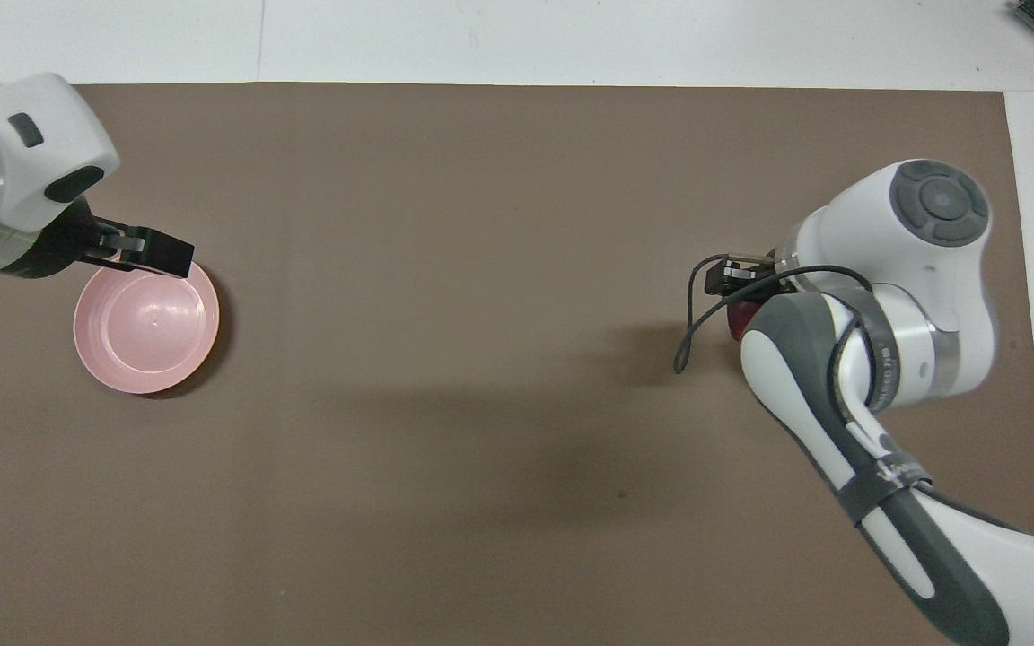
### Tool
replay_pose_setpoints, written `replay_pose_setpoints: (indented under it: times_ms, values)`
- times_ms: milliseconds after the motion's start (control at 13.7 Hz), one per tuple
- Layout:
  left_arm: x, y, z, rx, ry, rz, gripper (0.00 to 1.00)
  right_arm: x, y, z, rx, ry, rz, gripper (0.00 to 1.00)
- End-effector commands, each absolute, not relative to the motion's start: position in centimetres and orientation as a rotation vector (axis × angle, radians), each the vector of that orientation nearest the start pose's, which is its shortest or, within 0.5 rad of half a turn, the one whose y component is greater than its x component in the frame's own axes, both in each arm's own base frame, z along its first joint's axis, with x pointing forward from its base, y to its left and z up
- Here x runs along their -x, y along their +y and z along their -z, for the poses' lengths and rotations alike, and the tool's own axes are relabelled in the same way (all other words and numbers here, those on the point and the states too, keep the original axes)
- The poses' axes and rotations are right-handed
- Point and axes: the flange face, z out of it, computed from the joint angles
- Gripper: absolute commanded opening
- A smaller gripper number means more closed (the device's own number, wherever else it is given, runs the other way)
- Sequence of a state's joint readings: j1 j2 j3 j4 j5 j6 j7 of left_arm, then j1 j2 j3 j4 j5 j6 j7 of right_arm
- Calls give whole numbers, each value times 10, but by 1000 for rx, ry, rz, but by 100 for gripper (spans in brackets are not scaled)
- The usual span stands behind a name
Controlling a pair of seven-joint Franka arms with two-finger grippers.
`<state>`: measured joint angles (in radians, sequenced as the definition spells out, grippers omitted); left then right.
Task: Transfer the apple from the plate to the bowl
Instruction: 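Carry the apple to the small pink cup while the left gripper withdraws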
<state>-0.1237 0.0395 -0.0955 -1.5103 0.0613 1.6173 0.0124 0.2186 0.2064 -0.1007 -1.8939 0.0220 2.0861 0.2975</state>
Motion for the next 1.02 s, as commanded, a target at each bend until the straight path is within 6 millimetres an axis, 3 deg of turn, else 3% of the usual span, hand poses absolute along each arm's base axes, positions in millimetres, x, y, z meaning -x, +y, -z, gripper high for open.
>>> replay_pose_setpoints:
  times_ms: [0,292,438,583,656,802,948]
  values:
    - [-534,-95,-650,3060,378,37,100,-592,39,-394,3158,226,-13,0]
    - [-529,-90,-646,3063,339,-25,100,-584,30,-371,3172,208,-73,0]
    - [-528,-87,-648,3067,344,-31,100,-584,19,-370,3174,201,-74,0]
    - [-533,-84,-650,3189,310,-37,100,-585,14,-362,3174,192,-65,0]
    - [-535,-70,-651,3221,270,-34,100,-586,10,-356,3175,189,-67,0]
    - [-536,-58,-662,3223,247,0,100,-588,8,-346,3176,196,-77,3]
    - [-534,-55,-666,3218,257,4,100,-591,8,-341,3174,208,-55,15]
